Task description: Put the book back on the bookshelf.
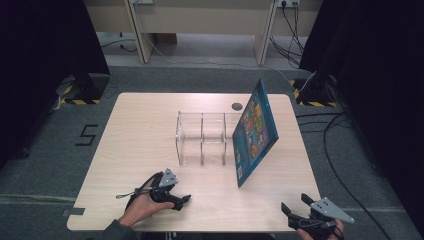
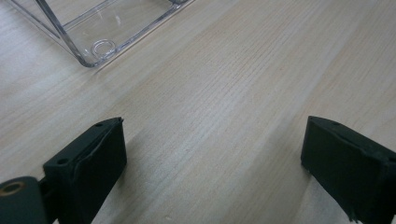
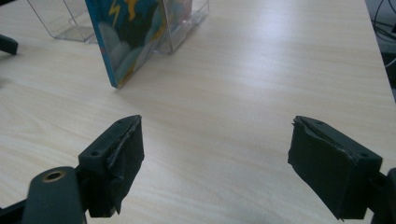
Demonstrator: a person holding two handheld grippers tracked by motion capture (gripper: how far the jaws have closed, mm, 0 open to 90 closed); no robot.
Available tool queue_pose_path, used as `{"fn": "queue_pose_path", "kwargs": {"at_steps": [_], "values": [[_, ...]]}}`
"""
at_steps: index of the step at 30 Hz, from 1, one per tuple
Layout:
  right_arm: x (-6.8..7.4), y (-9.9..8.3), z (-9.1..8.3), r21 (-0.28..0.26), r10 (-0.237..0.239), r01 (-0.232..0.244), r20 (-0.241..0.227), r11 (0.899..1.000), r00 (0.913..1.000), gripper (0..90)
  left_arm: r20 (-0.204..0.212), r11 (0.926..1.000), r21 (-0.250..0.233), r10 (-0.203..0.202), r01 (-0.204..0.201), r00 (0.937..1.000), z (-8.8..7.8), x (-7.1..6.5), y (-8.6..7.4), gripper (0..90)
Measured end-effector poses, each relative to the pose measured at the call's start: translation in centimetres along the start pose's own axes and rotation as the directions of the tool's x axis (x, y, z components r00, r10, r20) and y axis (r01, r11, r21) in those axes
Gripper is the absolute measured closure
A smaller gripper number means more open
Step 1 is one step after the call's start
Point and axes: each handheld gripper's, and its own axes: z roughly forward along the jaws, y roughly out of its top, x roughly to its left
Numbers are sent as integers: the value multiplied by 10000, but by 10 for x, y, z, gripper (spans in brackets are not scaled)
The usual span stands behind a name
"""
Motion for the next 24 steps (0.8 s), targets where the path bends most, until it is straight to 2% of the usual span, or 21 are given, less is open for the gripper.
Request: {"fn": "queue_pose_path", "kwargs": {"at_steps": [6,13,20,22,24], "values": [[-1,-6,1,613,62,-70,126,9981,9999,194,-10,10000,-9,-6,6,10000,0,0,0,59],[-4,-12,1,1238,-135,98,298,9923,9995,193,3,10000,5,1,-1,10000,0,0,0,58],[-3,-18,3,2004,-168,107,285,9797,9995,190,2,10000,4,2,-2,10000,0,0,0,58],[-3,-19,3,2198,-348,283,257,9751,9991,191,4,10000,6,5,-5,10000,0,0,0,57],[-3,-22,5,2522,-542,490,137,9664,9984,197,5,10000,10,8,-8,10000,0,0,0,57]]}}
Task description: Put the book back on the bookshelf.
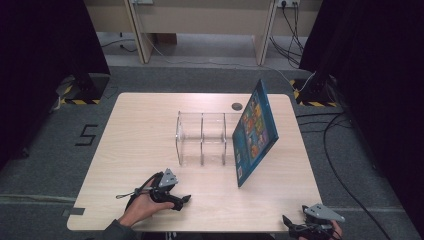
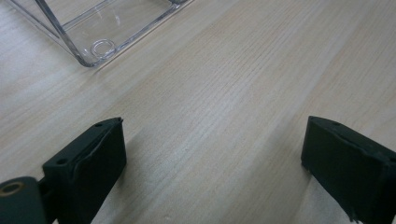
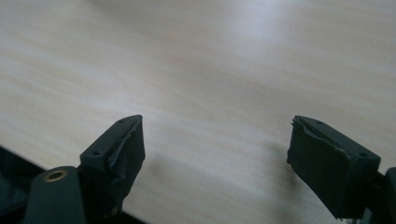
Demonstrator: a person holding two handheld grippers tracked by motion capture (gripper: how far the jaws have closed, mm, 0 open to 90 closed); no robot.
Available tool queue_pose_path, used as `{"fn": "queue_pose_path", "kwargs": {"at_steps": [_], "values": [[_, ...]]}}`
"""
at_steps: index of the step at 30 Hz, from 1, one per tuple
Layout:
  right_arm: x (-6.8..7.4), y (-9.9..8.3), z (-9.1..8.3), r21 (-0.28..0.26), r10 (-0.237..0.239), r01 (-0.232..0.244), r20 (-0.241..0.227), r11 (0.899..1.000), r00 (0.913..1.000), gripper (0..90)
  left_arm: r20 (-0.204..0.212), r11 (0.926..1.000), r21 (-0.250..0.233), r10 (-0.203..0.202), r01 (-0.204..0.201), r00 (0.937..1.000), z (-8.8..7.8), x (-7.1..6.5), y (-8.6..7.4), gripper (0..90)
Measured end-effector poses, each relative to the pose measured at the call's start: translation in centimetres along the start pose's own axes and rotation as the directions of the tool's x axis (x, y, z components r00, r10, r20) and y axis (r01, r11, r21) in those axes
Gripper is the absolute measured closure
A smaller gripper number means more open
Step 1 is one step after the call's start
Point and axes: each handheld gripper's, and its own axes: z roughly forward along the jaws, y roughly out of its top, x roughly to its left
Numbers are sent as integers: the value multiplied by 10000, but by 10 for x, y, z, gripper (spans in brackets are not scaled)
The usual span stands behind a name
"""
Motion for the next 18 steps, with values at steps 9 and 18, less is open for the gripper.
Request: {"fn": "queue_pose_path", "kwargs": {"at_steps": [9,18], "values": [[3,-6,2,-12,-515,515,-69,9987,9986,147,6,10000,0,2,-2,10000,0,0,0,56],[2,-7,2,-102,-617,615,-159,9981,9980,146,8,10000,2,2,-2,10000,0,0,0,56]]}}
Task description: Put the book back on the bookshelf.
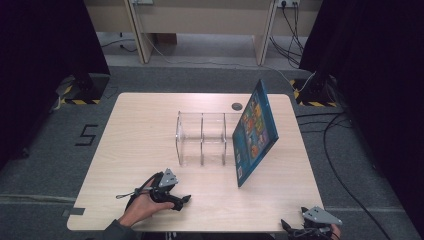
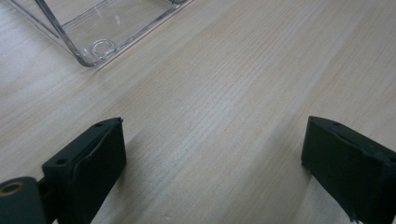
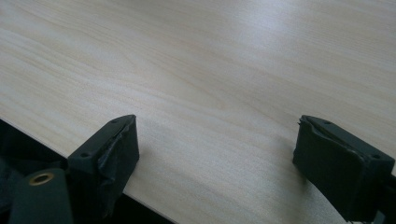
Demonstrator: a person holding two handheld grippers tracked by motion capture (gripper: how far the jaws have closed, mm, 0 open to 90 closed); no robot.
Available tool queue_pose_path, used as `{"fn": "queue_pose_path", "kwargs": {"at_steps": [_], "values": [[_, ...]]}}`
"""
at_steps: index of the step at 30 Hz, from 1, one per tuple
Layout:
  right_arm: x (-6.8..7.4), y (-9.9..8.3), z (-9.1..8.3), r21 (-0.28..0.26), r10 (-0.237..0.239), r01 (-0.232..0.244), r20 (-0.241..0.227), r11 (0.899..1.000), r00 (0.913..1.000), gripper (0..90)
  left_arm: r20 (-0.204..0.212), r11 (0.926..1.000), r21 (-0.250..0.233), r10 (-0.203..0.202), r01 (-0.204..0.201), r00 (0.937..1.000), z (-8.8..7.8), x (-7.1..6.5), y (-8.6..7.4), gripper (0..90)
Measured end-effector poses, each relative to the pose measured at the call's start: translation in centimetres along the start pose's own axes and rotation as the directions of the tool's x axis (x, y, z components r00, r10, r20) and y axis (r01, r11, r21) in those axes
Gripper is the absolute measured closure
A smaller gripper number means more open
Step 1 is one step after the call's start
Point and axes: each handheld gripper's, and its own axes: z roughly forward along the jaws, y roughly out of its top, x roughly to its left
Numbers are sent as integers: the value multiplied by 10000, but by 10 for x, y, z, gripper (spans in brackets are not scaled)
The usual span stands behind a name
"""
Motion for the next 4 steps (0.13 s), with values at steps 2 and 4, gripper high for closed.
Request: {"fn": "queue_pose_path", "kwargs": {"at_steps": [2,4], "values": [[0,0,0,-1,-9,9,-7,10000,10000,146,3,10000,2,5,-5,10000,0,0,0,54],[0,0,0,-4,-16,16,-15,10000,10000,146,5,10000,4,4,-4,10000,0,0,0,54]]}}
